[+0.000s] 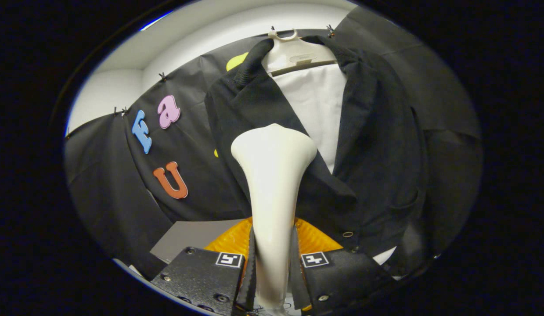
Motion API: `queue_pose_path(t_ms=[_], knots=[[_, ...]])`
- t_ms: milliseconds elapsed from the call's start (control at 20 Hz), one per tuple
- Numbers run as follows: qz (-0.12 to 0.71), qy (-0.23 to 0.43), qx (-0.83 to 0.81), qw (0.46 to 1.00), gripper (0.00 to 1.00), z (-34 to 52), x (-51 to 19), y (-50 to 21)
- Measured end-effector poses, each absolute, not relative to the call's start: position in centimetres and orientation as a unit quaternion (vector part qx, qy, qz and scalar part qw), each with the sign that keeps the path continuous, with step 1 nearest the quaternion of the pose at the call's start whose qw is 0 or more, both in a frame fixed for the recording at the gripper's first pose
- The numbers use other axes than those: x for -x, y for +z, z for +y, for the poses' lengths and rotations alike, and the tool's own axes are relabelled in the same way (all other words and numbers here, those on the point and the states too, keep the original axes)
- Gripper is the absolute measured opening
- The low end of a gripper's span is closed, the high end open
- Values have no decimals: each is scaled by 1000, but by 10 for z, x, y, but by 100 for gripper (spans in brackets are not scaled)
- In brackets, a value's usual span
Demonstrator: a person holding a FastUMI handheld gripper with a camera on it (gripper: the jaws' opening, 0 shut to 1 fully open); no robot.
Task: Iron the clothes twice with a garment steamer, once on the left side and once on the right side.
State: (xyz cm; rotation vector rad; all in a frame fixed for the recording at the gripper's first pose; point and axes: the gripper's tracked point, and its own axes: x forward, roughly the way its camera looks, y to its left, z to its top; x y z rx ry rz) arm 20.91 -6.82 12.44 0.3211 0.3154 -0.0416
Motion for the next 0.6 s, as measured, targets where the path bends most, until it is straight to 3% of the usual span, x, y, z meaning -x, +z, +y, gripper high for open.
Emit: queue_pose_path(t_ms=[600], knots=[[208, -42, -175, 961, 36, -72, -194, 57]])
